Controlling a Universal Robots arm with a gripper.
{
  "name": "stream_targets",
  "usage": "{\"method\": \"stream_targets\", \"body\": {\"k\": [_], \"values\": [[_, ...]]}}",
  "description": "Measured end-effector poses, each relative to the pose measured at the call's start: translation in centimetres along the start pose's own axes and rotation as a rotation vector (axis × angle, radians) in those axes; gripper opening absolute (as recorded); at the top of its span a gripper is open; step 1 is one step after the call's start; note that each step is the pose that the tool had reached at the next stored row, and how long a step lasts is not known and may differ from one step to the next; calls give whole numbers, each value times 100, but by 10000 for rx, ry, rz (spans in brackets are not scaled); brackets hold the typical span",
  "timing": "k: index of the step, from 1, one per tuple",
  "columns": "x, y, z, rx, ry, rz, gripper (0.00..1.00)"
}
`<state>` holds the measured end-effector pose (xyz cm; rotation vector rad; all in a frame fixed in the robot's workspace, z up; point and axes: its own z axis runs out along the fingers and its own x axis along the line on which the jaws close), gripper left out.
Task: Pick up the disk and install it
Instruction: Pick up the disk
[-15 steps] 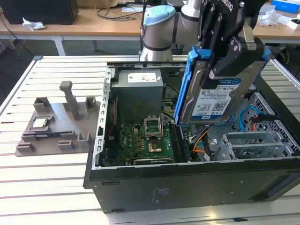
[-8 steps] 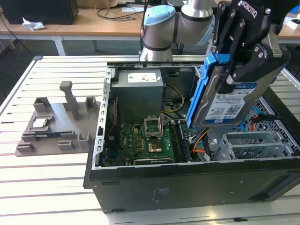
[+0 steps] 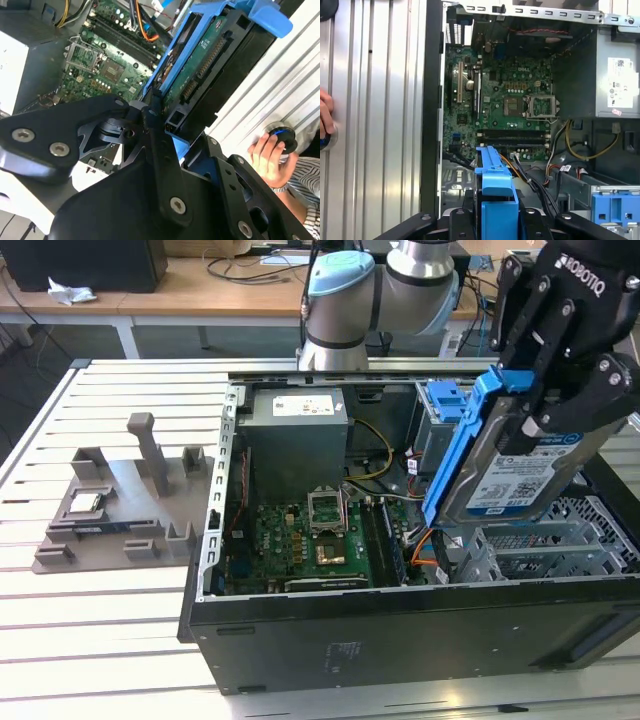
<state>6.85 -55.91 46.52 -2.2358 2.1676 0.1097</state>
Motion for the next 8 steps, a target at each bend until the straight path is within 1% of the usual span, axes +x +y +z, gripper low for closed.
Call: {"method": "stream_targets", "body": {"k": [2, 4, 5, 7, 8], "values": [[4, -74, 9, -5, -3, -8, 37], [9, -204, 19, -15, 3, -45, 37], [11, -255, 24, -18, 2, -66, 37], [14, -314, 29, -21, 4, -100, 37], [16, -373, 34, -24, 5, -126, 37]]}}
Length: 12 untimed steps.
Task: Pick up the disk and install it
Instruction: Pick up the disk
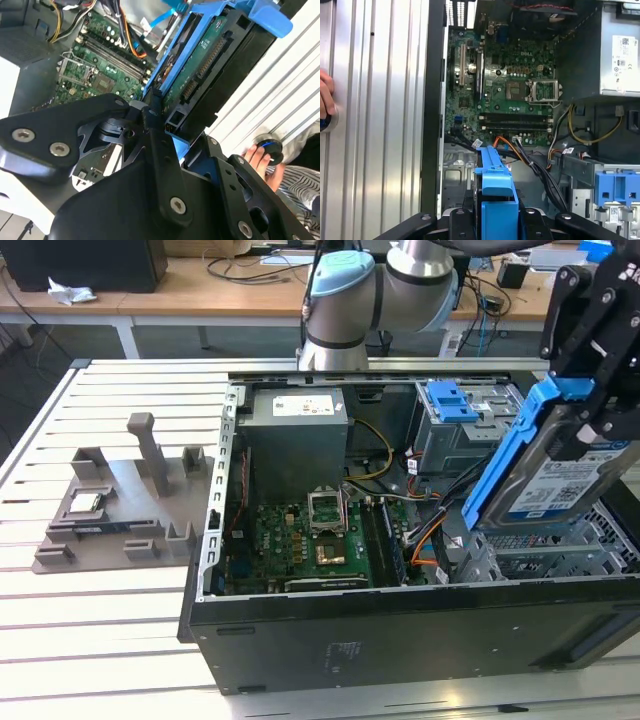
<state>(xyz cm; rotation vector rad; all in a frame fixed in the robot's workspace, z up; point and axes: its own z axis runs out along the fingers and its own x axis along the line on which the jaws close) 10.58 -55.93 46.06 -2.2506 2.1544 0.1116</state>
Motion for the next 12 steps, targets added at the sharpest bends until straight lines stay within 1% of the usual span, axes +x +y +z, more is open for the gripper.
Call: {"method": "stream_targets", "body": {"k": [3, 4, 5, 7, 12], "values": [[5, -101, 12, -5, 2, -42, 37], [9, -174, 17, -7, 3, -67, 37], [11, -211, 18, -8, 5, -72, 37], [11, -235, 19, -8, 3, -73, 37], [12, -240, 18, -8, 4, -73, 37]]}}
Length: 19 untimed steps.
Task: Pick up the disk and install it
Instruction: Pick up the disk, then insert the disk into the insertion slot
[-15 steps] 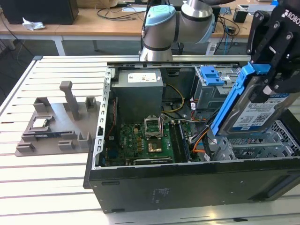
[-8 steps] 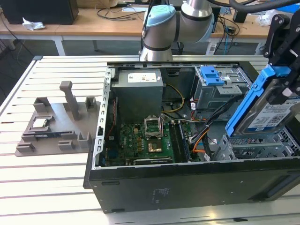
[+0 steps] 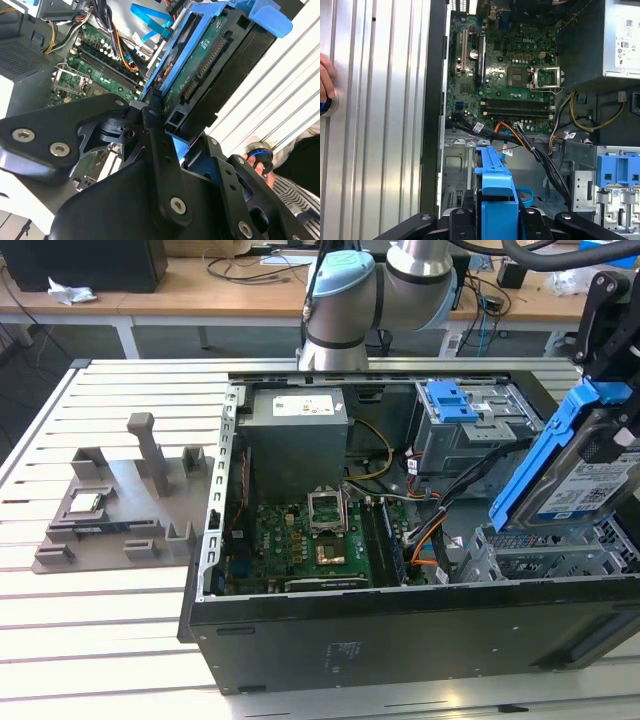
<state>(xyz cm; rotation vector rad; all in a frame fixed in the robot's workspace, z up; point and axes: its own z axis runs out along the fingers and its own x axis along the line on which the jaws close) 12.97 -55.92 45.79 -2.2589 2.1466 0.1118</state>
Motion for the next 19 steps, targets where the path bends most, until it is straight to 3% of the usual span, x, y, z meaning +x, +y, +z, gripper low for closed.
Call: {"method": "stream_targets", "body": {"k": [2, 3, 5, 9, 19], "values": [[0, 0, 0, 0, 0, 0, 37], [2, -1, 4, 28, -10, 420, 37], [11, -2, 32, 38, -19, 560, 37], [22, -31, 173, 33, -18, 482, 37], [40, -29, 440, 32, -19, 482, 37]]}}
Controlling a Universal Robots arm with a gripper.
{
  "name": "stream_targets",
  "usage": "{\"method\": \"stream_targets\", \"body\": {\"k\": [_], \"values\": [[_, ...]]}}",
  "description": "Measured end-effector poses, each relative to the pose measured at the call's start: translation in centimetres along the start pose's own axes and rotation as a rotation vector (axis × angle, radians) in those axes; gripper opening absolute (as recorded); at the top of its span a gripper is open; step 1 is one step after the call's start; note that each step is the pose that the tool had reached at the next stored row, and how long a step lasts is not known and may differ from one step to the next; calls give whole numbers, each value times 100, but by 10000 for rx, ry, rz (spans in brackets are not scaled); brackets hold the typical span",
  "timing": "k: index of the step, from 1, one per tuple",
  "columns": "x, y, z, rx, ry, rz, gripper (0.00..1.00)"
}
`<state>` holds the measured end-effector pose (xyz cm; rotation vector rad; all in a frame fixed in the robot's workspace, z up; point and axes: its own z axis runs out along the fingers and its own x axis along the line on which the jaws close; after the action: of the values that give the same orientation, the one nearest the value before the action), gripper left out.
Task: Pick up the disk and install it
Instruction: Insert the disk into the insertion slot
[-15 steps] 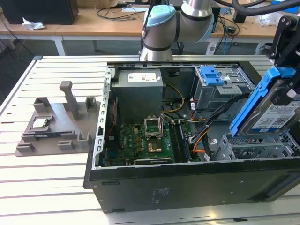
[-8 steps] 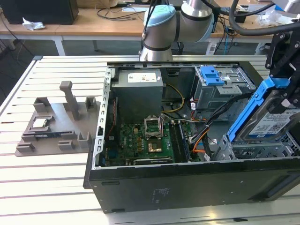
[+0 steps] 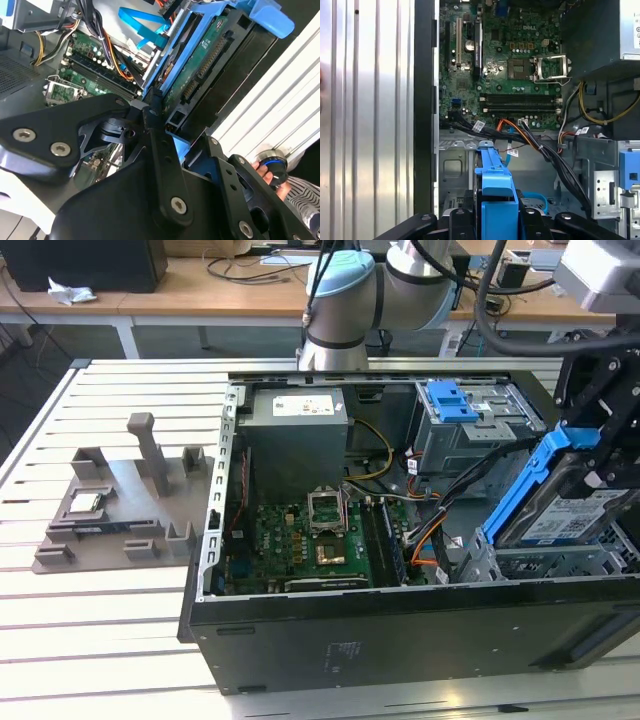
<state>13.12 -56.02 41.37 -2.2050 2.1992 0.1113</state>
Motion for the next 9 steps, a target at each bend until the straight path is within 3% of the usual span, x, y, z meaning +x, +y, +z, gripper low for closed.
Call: {"method": "stream_targets", "body": {"k": [9], "values": [[14, -7, 204, 0, 1, 0, 37]]}}
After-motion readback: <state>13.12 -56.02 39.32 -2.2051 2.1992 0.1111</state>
